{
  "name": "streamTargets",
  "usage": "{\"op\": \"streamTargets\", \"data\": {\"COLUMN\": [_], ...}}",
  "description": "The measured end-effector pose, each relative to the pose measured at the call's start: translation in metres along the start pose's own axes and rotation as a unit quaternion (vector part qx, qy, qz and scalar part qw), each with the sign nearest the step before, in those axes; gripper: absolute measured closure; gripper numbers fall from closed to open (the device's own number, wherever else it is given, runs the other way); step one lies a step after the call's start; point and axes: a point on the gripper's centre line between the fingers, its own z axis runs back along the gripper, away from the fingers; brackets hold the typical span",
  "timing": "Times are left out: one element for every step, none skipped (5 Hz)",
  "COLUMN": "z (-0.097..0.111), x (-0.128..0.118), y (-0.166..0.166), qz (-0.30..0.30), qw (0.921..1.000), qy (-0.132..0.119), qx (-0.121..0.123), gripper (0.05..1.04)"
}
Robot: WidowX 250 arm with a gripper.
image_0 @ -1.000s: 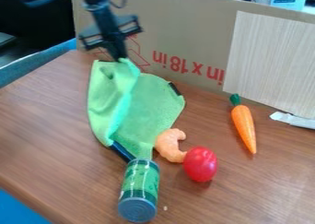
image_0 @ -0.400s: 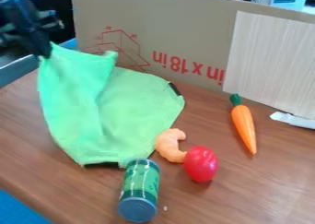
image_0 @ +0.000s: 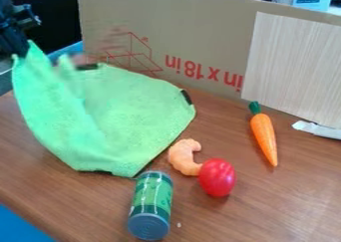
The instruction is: Unfold the cloth from top right to bottom left
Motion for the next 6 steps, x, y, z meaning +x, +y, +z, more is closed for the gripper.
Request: {"op": "streamTargets", "data": {"z": [-0.008,-0.024,-0.034,-0.023,-0.025,-0.020], "x": [-0.008,-0.017,-0.023,-0.019,-0.019,-0.023], "y": [0.015,0.029,0.039,0.036,0.028,0.018], "qz": [0.007,0.024,0.051,0.055,0.050,0.058], "qw": [1.0000,0.9990,0.9965,0.9942,0.9911,0.9886], "qy": [-0.002,-0.008,-0.015,-0.040,-0.048,-0.034], "qx": [0.005,0.037,0.066,0.083,0.113,0.134], "gripper": [1.017,1.000,0.847,0.582,0.280,0.087]}}
